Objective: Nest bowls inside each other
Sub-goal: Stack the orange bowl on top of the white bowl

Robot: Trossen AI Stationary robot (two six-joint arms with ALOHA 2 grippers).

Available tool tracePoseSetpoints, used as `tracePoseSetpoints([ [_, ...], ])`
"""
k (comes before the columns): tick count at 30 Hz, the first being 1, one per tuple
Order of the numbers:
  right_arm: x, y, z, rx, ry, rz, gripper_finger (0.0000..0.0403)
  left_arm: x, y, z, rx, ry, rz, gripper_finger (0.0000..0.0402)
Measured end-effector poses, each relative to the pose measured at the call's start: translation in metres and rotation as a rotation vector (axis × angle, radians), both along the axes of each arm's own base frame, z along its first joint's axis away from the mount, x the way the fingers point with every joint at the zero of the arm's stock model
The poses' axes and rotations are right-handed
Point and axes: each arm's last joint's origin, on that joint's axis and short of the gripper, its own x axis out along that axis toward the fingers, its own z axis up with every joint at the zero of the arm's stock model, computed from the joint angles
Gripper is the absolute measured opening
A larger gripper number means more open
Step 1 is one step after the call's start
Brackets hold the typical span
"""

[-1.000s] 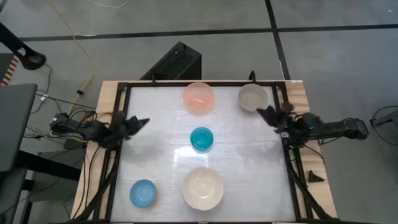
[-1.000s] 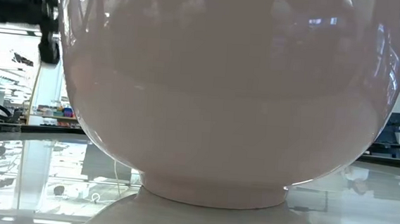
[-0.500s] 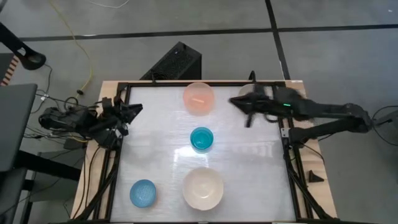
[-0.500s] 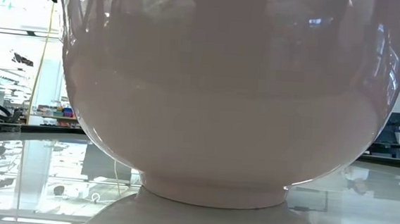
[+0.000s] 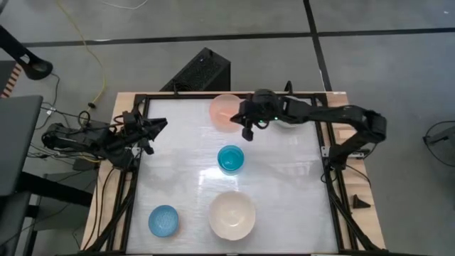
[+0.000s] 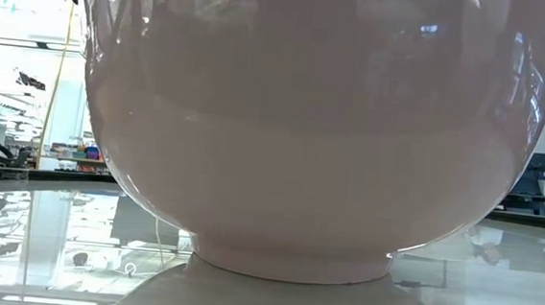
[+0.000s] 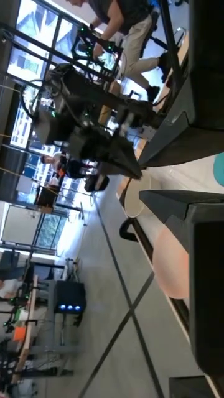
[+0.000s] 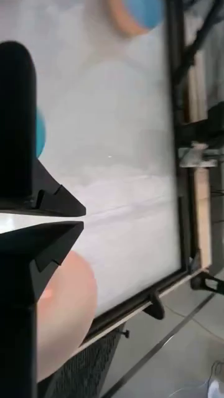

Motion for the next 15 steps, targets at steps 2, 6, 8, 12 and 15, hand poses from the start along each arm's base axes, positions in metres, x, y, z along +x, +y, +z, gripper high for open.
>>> tracePoseSetpoints([
  [2, 0.006, -0.007, -0.011, -0.041, 0.036, 0.013, 0.0062, 0.000, 0.000, -0.001, -0.006, 0.006, -0.001, 0.0059],
  [6, 0.014, -0.019, -0.029, -0.075, 0.077, 0.016, 0.0078, 0.000, 0.000, -0.001, -0.013, 0.002, -0.002, 0.0059],
  [8, 0.018, -0.026, -0.035, -0.073, 0.081, 0.003, 0.0097, 0.000, 0.000, -0.001, -0.023, -0.002, -0.003, 0.0059],
  [12, 0.021, -0.037, -0.046, -0.051, 0.096, -0.046, 0.0156, 0.000, 0.000, -0.002, -0.040, -0.002, -0.005, 0.0059],
  [15, 0.019, -0.045, -0.048, -0.017, 0.085, -0.097, 0.0207, 0.000, 0.000, -0.002, -0.053, -0.005, -0.006, 0.0059],
])
